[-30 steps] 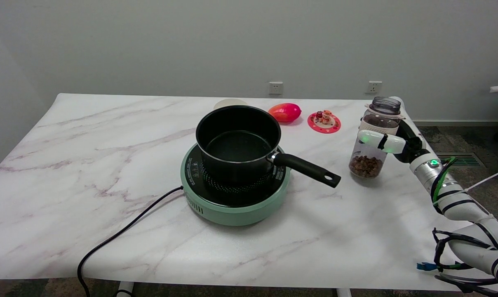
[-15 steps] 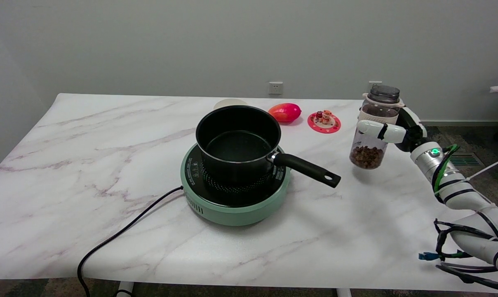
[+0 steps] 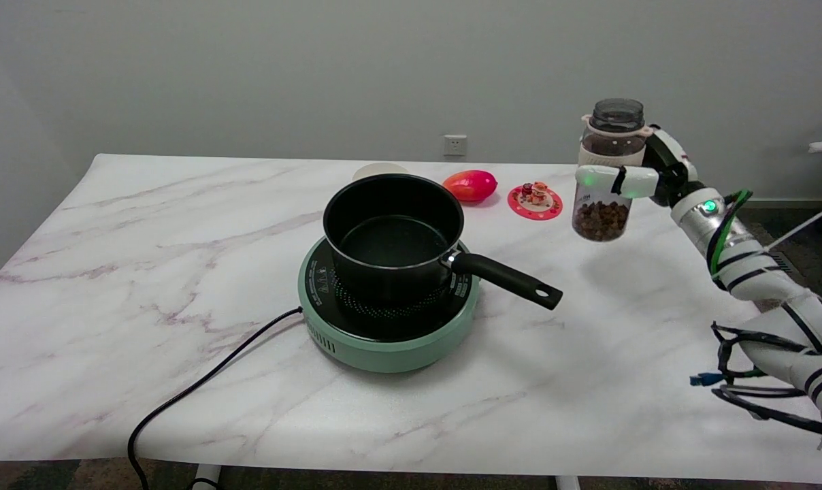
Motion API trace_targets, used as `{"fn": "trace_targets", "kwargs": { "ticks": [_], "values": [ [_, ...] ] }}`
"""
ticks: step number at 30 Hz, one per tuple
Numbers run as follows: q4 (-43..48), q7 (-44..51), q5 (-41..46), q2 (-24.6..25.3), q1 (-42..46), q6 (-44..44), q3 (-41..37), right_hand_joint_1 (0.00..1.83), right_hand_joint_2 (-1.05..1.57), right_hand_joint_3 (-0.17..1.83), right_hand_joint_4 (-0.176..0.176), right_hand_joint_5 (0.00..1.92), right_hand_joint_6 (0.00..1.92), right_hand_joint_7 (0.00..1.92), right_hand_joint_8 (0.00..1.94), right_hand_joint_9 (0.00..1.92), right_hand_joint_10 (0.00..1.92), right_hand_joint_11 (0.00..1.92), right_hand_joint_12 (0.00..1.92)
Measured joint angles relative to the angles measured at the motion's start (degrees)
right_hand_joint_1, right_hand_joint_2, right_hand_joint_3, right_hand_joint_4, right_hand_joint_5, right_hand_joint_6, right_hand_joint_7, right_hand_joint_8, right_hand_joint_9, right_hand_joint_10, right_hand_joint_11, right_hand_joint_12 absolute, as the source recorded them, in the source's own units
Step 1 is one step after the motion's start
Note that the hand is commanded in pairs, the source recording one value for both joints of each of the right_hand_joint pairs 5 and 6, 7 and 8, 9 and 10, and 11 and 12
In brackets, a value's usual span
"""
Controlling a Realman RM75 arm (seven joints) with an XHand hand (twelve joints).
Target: Pick up the bottle.
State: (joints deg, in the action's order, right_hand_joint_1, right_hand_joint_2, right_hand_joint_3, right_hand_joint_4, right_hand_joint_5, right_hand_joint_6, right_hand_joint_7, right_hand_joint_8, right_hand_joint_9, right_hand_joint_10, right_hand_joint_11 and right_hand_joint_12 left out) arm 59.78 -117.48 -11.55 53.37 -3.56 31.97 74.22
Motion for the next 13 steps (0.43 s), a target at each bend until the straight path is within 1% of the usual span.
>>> {"fn": "trace_targets", "kwargs": {
  "ticks": [13],
  "values": [
    [2.54,0.03,-8.04,-2.50,-7.96,-1.41,4.54,1.38,1.28,0.38,0.000,1.83,1.83,1.79,1.79,1.45,1.45,1.25,1.25]
  ]
}}
